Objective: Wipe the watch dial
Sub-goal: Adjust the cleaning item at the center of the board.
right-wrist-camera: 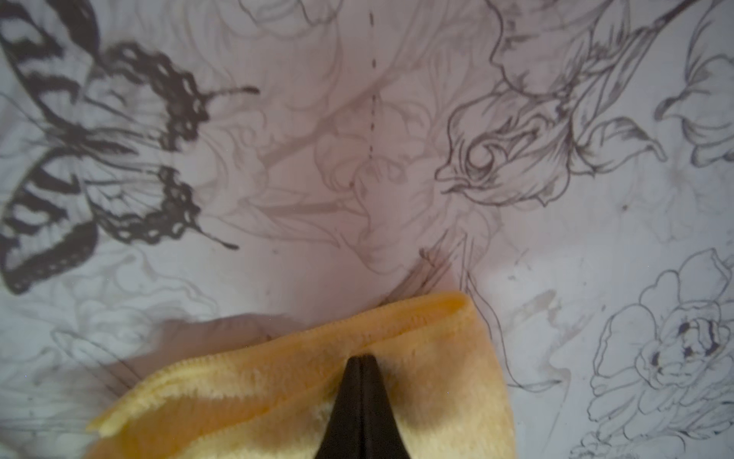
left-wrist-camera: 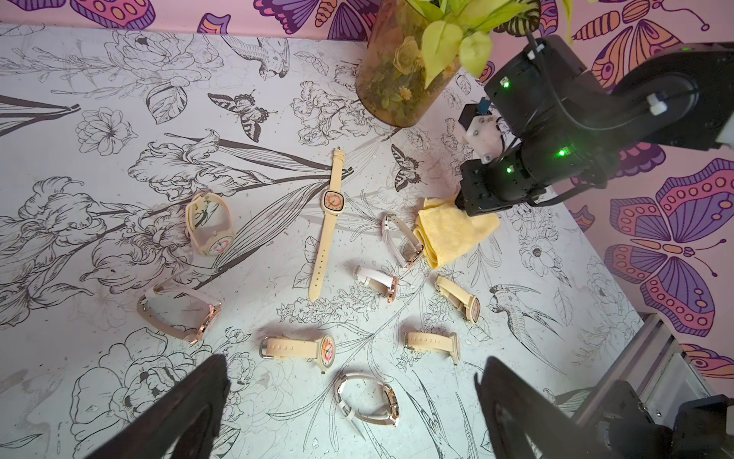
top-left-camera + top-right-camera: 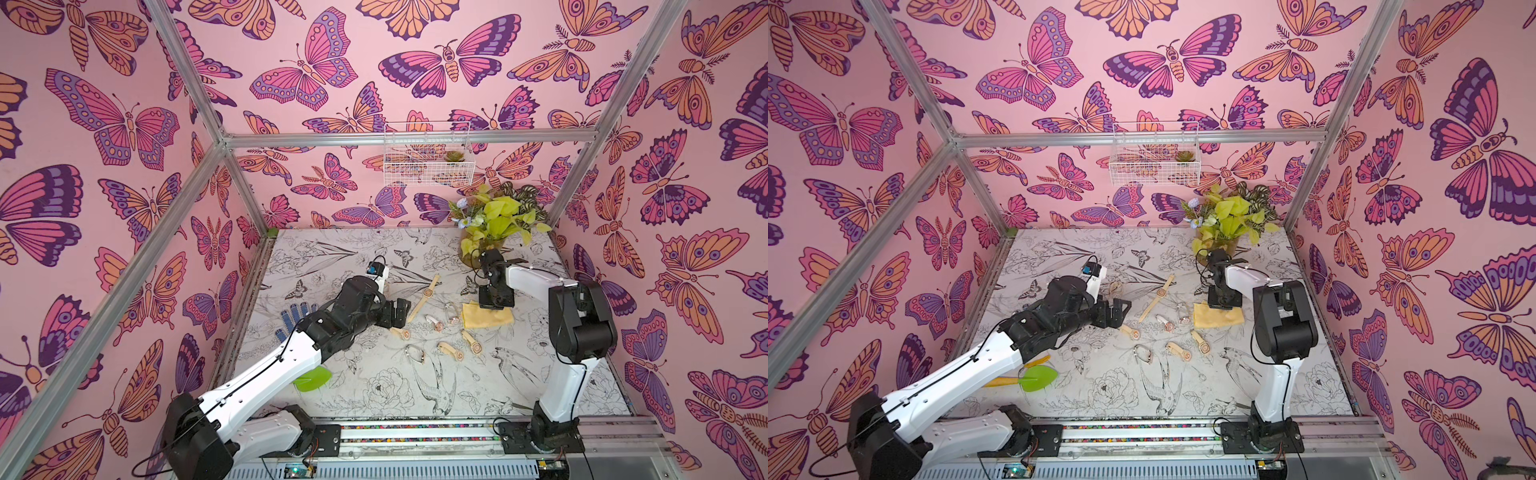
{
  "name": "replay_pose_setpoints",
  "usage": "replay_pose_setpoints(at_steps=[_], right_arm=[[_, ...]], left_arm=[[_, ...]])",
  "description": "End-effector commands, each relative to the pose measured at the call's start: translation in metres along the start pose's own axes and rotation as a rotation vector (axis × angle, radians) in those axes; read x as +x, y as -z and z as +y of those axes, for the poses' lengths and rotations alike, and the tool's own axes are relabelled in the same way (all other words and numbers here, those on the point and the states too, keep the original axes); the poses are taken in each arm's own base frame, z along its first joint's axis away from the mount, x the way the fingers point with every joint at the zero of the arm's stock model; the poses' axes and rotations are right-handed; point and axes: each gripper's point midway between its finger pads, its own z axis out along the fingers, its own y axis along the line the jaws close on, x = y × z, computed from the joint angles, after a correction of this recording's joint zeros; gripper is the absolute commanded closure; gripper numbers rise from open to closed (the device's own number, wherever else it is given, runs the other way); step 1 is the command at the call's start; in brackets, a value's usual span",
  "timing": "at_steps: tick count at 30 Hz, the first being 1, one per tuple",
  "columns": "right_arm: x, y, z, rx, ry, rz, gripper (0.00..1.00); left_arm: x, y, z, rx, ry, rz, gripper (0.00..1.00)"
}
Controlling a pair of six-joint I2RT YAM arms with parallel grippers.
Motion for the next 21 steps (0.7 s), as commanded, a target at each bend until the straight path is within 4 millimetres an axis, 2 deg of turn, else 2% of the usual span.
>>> replay_pose_setpoints(at_steps=[1, 2, 3, 4, 7, 8, 12, 15, 21], right_arm=[[0.007, 0.019, -0.014, 0.031, -0.026, 0.004, 1.00], [0.004, 0.027, -0.015, 0.027, -0.029, -0.011, 1.00], [0.002, 0.034, -0.015, 0.019, -0.033, -0.020, 0.95], [0.001, 0.039, -0.014, 0.006, -0.034, -0.023, 0.77], [0.005, 0.053, -0.016, -0.004, -0.041, -0.016, 0.14], [0.007, 0.057, -0.018, -0.005, -0.047, -0.014, 0.01], [0.025, 0.063, -0.015, -0.048, -0.066, 0.034, 0.01], [0.040, 0.061, -0.012, -0.075, -0.056, 0.069, 0.01], [0.055, 0.049, -0.005, -0.113, -0.022, 0.133, 0.01]], left_arm=[[0.002, 0.002, -0.001, -0.003, -0.028, 0.009, 0.00], [0.002, 0.002, 0.000, -0.006, -0.030, 0.008, 0.00], [0.003, 0.002, 0.000, -0.007, -0.029, 0.009, 0.00], [0.003, 0.002, 0.000, -0.007, -0.029, 0.009, 0.00], [0.004, 0.003, 0.002, -0.013, -0.028, 0.006, 0.00], [0.005, 0.004, 0.003, -0.015, -0.023, 0.006, 0.00], [0.008, 0.004, 0.006, -0.026, -0.008, 0.006, 0.00], [0.011, 0.004, 0.009, -0.034, 0.006, 0.005, 0.00], [0.018, 0.002, 0.011, -0.044, 0.023, 0.009, 0.00]])
